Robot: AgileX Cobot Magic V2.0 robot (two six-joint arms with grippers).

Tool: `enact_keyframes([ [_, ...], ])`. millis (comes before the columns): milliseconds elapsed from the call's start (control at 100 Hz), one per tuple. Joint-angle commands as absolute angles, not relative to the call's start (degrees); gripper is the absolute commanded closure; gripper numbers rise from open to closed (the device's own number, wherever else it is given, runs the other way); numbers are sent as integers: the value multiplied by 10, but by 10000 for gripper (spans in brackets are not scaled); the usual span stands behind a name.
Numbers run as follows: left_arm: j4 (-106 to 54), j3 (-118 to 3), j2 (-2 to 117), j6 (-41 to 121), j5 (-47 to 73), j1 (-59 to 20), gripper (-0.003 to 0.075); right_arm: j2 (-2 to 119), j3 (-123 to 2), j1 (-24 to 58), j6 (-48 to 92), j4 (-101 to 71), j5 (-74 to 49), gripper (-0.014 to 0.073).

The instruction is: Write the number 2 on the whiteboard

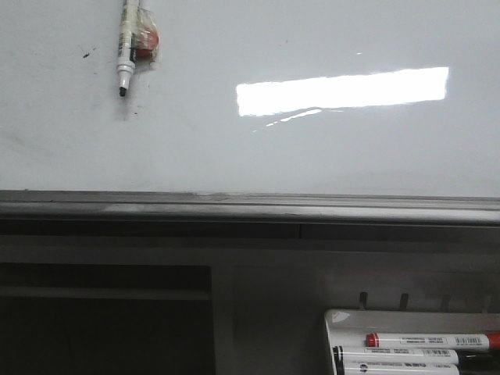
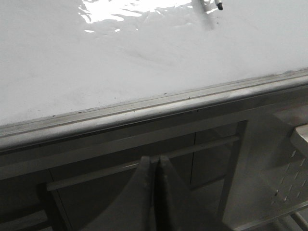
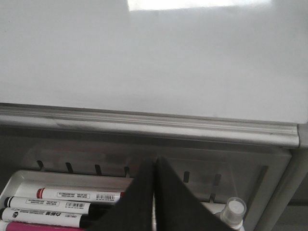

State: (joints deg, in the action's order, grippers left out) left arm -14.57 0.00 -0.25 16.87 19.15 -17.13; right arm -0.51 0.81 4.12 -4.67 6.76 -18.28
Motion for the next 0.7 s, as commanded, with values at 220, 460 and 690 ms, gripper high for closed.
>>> enact_keyframes([
  [220,-344,6,-18,163,81,-170,741,-17,22,39,-47,77,-43,664],
  [460,-608,6,-18,163,-9,-170,741,-17,22,39,-62,-175,142,664],
  [690,-587,-43,-8,163,-11,-170,741,-17,1,39,-62,-281,96,664],
])
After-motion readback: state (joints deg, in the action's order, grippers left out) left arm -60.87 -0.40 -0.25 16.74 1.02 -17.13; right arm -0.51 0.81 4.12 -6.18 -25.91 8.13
